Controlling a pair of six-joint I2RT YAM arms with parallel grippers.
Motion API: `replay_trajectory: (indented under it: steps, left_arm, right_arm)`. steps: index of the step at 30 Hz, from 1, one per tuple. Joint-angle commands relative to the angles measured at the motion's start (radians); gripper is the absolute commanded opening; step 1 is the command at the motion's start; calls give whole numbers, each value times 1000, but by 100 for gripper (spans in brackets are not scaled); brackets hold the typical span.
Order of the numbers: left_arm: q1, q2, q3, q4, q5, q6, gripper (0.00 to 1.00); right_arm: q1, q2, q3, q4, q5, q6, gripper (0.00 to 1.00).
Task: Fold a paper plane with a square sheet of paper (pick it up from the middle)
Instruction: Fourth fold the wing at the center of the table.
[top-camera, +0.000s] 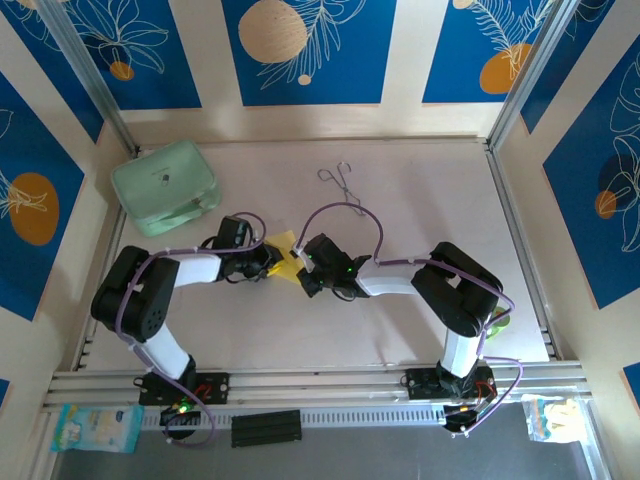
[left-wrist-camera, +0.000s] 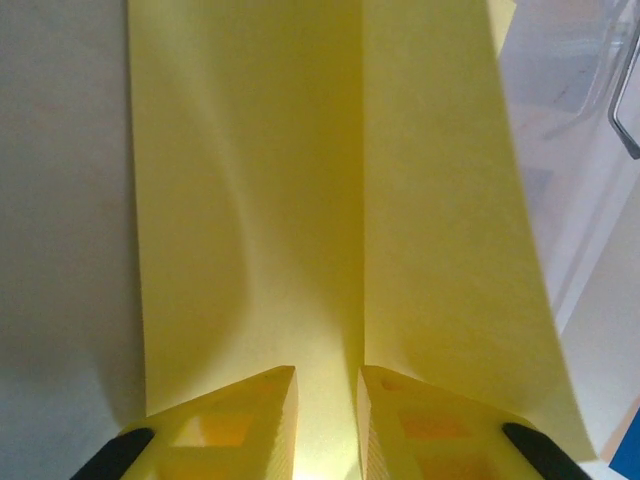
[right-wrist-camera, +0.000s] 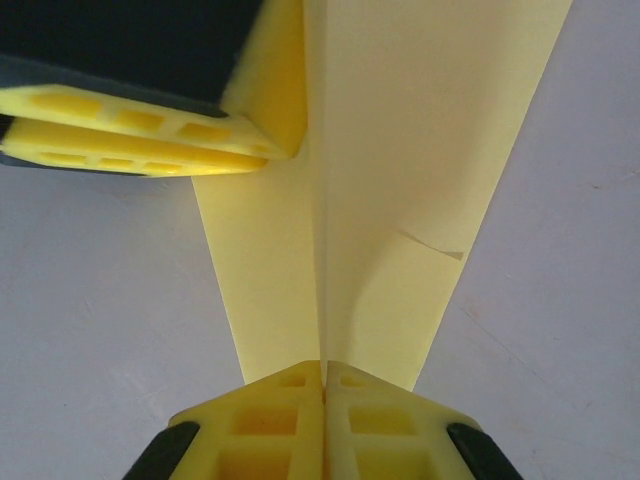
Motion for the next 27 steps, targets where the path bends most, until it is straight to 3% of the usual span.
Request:
replay_trajectory:
  steps: [1, 27]
  left_arm:
    - [-10, 24, 20, 6, 20, -1, 25]
    - [-13, 31, 9, -25, 14, 6, 28]
  right_arm:
    - [-5, 23, 18, -10, -10, 10, 8]
    - [18, 10, 52, -49, 81, 20, 24]
